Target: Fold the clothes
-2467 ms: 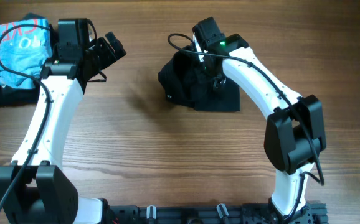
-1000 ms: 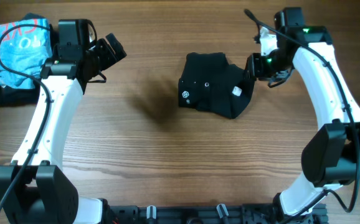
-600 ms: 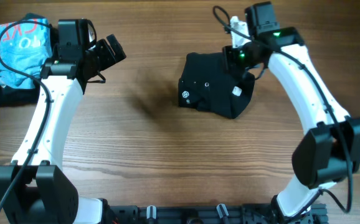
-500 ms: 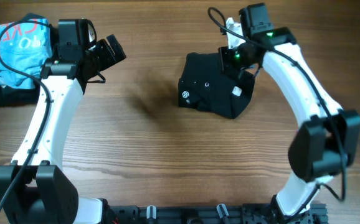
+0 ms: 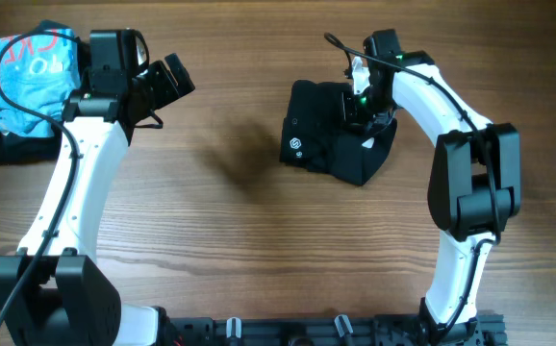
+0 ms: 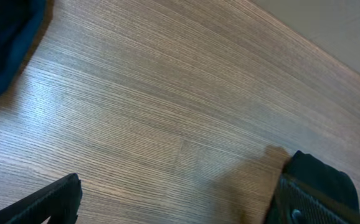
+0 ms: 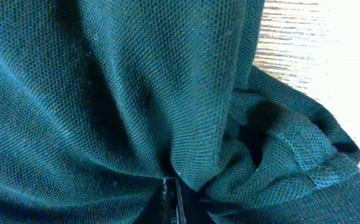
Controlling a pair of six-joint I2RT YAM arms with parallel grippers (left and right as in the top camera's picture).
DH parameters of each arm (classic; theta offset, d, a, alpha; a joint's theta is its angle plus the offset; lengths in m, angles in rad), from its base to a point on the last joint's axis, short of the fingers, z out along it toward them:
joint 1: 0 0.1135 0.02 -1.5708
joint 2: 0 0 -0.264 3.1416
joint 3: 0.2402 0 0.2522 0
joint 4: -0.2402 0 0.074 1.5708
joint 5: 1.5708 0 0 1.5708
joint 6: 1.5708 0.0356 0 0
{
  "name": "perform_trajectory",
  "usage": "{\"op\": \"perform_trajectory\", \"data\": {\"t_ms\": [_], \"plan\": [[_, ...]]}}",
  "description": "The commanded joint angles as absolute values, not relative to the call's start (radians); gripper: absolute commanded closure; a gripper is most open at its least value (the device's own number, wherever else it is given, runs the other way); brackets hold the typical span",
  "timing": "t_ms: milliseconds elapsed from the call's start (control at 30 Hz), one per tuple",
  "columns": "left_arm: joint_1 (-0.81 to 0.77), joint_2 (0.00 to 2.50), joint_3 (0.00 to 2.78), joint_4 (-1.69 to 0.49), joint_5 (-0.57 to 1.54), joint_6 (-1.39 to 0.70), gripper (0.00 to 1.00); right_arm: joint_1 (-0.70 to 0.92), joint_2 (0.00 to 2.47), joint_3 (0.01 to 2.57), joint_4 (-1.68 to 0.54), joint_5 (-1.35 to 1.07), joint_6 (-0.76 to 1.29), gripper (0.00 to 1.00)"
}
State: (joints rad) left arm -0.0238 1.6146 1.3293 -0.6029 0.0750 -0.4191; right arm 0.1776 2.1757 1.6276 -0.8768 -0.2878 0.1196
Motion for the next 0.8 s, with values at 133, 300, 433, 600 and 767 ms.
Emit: {"op": "perform_trajectory", "data": {"t_ms": [133, 300, 433, 600, 767], "plan": [[-0.020, 1.605, 1.341, -0.596, 0.098, -0.317, 0.00, 0.157, 2.128, 1.681, -0.922, -0.360, 0.077, 0.95], [-0.065, 1.605, 1.341, -0.562, 0.217, -0.125, 0.00, 0.157, 1.977, 1.716, -0.981, -0.383, 0.052, 0.43], [-0.121, 1.611, 1.341, -0.513, 0.215, -0.081, 0.00, 0.157, 1.878, 1.716, -0.997, -0.382, 0.056, 0.32], [-0.141, 1.633, 1.341, -0.490, 0.210, -0.102, 0.00, 0.161, 1.855, 1.712, -1.034, -0.386, 0.080, 0.31], [-0.114, 1.637, 1.341, -0.511, 0.208, -0.196, 0.00, 0.173, 1.859, 1.690, -1.044, -0.386, 0.110, 0.29]]}}
